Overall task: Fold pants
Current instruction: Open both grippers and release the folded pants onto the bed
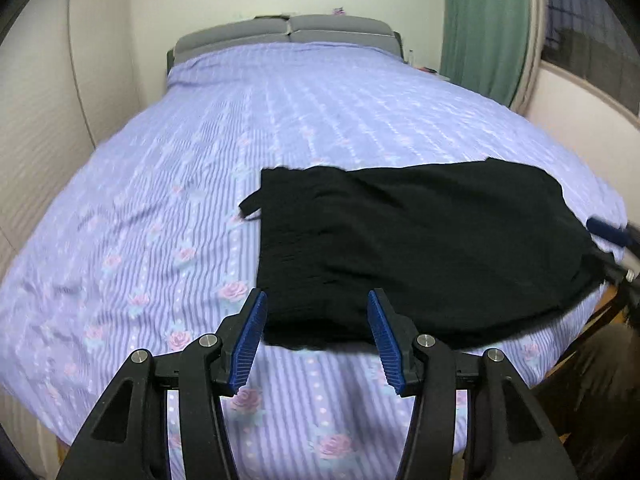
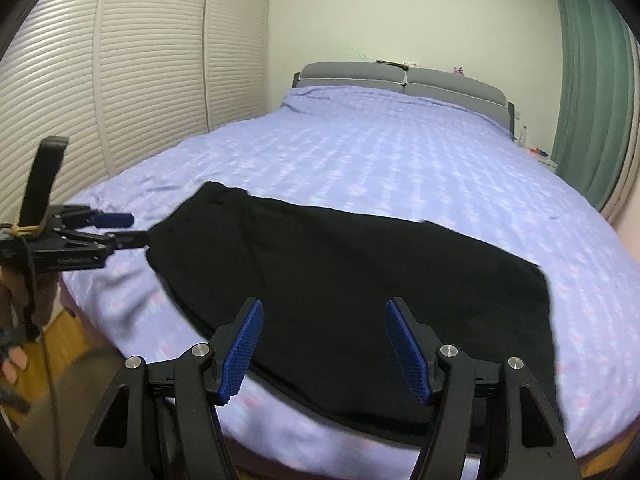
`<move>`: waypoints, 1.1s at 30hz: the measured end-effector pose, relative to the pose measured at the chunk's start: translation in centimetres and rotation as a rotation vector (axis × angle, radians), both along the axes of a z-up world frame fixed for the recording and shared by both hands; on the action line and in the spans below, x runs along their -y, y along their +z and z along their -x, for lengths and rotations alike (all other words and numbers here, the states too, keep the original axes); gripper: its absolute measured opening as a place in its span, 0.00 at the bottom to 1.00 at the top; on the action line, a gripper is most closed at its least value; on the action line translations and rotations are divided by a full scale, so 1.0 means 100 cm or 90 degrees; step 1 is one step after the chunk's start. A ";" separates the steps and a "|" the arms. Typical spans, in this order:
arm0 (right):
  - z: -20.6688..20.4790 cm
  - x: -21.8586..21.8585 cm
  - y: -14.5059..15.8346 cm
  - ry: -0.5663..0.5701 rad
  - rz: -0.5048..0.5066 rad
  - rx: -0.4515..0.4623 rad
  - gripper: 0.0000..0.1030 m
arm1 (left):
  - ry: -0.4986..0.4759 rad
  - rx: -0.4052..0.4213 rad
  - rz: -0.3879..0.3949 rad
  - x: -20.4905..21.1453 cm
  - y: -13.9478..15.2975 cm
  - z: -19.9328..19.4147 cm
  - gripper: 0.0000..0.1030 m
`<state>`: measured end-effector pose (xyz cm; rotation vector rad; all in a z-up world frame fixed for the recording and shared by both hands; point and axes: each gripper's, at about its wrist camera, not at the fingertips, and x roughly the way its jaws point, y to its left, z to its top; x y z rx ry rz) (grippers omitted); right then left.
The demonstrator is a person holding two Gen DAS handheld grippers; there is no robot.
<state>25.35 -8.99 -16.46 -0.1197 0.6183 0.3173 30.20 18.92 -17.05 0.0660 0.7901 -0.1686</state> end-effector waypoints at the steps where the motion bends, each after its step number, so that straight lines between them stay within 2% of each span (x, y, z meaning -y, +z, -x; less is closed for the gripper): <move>1: -0.003 -0.013 -0.004 0.000 -0.004 -0.004 0.63 | 0.004 -0.006 0.004 -0.002 -0.004 -0.003 0.50; 4: -0.011 -0.034 -0.015 -0.009 -0.011 -0.022 0.63 | 0.001 -0.023 0.011 -0.002 -0.014 -0.010 0.50; 8: -0.015 -0.050 -0.026 -0.060 -0.005 -0.044 0.63 | -0.001 -0.047 0.036 -0.003 -0.026 -0.019 0.50; 12: -0.016 -0.053 -0.032 -0.108 -0.004 -0.056 0.63 | 0.005 -0.060 0.080 -0.009 -0.033 -0.027 0.50; 16: -0.015 -0.054 -0.036 -0.132 -0.010 -0.067 0.63 | 0.012 -0.065 0.120 -0.016 -0.038 -0.033 0.36; 26: -0.005 -0.060 -0.034 -0.139 -0.006 -0.076 0.63 | 0.043 -0.053 0.102 -0.021 -0.029 -0.011 0.08; 31: -0.001 -0.059 -0.025 -0.138 -0.016 -0.063 0.63 | 0.052 -0.052 0.077 -0.032 -0.028 -0.002 0.06; 33: -0.001 -0.057 -0.024 -0.140 -0.017 -0.060 0.63 | 0.051 -0.066 0.087 -0.034 -0.035 -0.007 0.06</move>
